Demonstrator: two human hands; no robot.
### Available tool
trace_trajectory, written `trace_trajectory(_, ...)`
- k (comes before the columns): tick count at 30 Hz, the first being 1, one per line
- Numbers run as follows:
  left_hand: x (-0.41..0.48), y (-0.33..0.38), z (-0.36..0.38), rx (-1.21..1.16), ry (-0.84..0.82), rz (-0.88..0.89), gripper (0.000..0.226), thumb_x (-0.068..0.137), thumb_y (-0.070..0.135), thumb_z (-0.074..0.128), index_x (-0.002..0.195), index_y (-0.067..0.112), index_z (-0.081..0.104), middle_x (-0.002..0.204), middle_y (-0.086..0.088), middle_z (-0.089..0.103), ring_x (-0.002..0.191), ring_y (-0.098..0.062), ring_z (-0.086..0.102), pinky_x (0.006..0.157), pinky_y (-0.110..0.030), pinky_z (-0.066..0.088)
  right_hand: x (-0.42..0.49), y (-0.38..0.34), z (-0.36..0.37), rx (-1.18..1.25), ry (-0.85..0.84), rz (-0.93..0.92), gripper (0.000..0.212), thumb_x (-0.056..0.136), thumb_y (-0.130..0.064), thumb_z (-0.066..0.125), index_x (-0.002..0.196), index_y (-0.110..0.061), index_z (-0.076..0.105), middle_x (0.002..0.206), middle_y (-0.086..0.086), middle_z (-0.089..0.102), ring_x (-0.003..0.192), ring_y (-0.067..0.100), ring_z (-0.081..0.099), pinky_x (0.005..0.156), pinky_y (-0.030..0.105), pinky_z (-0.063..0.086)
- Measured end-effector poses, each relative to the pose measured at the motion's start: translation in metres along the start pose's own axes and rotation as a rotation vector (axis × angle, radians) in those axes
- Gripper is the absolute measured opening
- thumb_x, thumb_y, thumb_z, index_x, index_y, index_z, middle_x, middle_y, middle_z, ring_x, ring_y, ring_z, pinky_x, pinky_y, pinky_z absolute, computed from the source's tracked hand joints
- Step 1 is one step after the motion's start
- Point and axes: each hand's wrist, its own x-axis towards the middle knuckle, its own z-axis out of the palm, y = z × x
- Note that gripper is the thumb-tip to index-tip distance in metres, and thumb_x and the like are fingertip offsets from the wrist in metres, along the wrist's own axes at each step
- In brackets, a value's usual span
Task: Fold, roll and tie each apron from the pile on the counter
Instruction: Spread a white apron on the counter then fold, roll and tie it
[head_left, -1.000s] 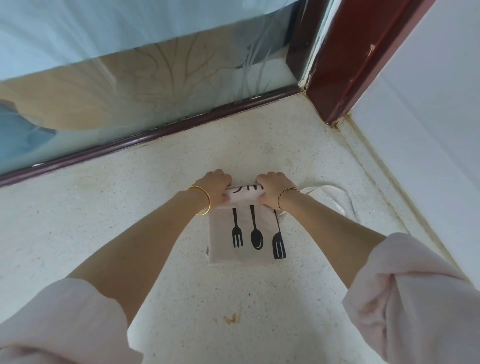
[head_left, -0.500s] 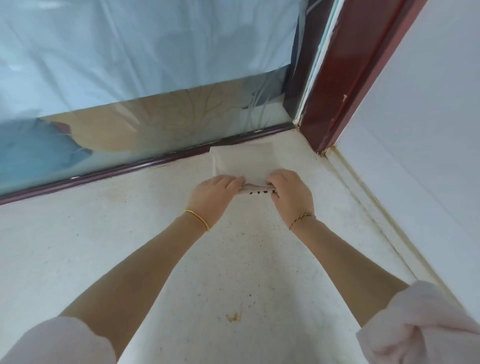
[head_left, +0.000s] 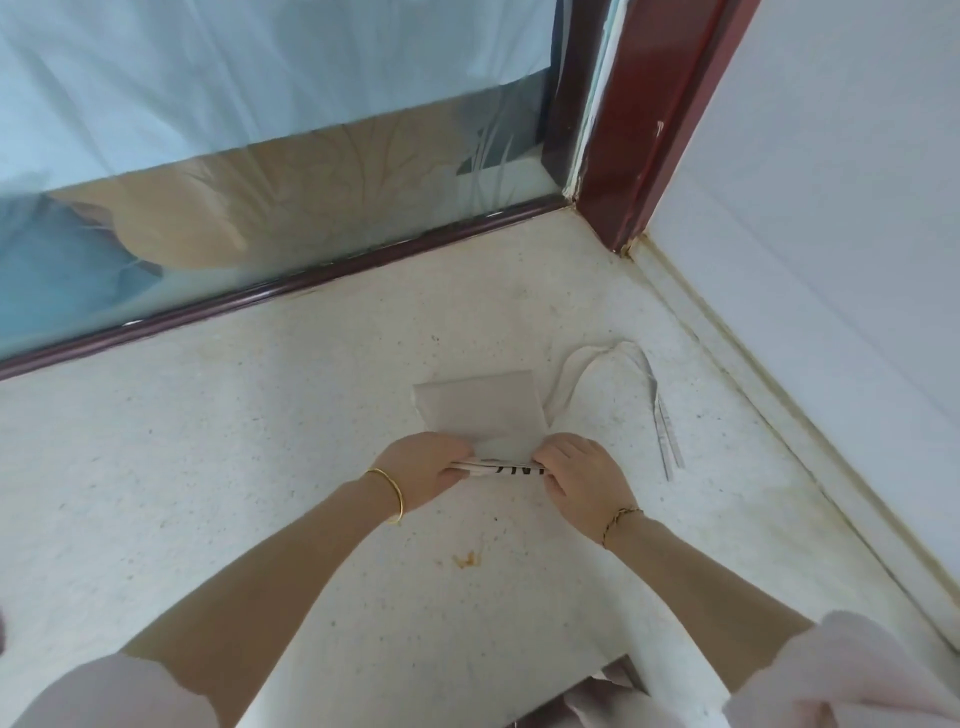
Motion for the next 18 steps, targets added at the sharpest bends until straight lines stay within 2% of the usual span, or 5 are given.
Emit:
trace_trajectory(3, -0.001, -0.003, -0.006, -0.3, -0.016, -0.147, 0.009, 0.092, 0.028, 0.056, 0.086, 0.021, 0.057, 0.079, 0.008, 0.053, 0.082, -0.016, 0.053, 0.065, -0.02, 0.034, 0.006, -0.002, -0.008, 0.116, -0.091, 0.036, 0.016, 0.083, -0.007, 0.055, 0.095, -0.011, 0.064, 0.09, 0.001, 0.064, 0.081, 0.02, 0.06, 0.075, 0.032, 0.053)
trace_trajectory(5, -0.004, -0.007, -0.01, -0.496, -0.054, -0.218, 0.022, 0.089, 0.024, 0.062, 0.071, 0.024, 0.05, 0.067, 0.009, 0.046, 0.067, -0.011, 0.046, 0.055, -0.013, 0.032, 0.01, -0.004, -0.015, 0.216, -0.166, 0.088, 0.02, 0.09, -0.014, 0.053, 0.108, -0.012, 0.06, 0.099, -0.001, 0.06, 0.083, 0.017, 0.057, 0.075, 0.029, 0.049)
trace_trajectory(7, -0.007, -0.009, -0.012, -0.683, -0.099, -0.284, 0.017, 0.088, 0.021, 0.064, 0.074, 0.021, 0.054, 0.071, 0.005, 0.049, 0.065, -0.009, 0.048, 0.055, -0.01, 0.039, 0.016, -0.005, -0.02, 0.304, -0.187, 0.14, 0.022, 0.092, -0.02, 0.052, 0.112, -0.015, 0.058, 0.101, -0.004, 0.057, 0.085, 0.013, 0.055, 0.076, 0.026, 0.047)
trace_trajectory(10, -0.011, -0.01, -0.012, -0.89, -0.151, -0.381, 0.007, 0.088, 0.018, 0.064, 0.094, 0.014, 0.062, 0.087, 0.0, 0.059, 0.078, -0.012, 0.06, 0.064, -0.023, 0.056, 0.022, -0.005, -0.021, 0.36, -0.215, 0.2, 0.015, 0.093, -0.022, 0.051, 0.107, -0.018, 0.054, 0.094, -0.006, 0.053, 0.077, 0.013, 0.05, 0.068, 0.027, 0.043)
trace_trajectory(18, -0.012, -0.016, -0.01, -1.11, -0.194, -0.518, 0.012, 0.09, 0.019, 0.062, 0.102, 0.015, 0.061, 0.094, -0.005, 0.065, 0.082, -0.017, 0.065, 0.07, -0.034, 0.059, 0.041, -0.011, -0.015, 0.389, -0.268, 0.25, 0.017, 0.097, -0.023, 0.042, 0.113, -0.017, 0.045, 0.089, -0.005, 0.047, 0.071, 0.017, 0.048, 0.063, 0.027, 0.042)
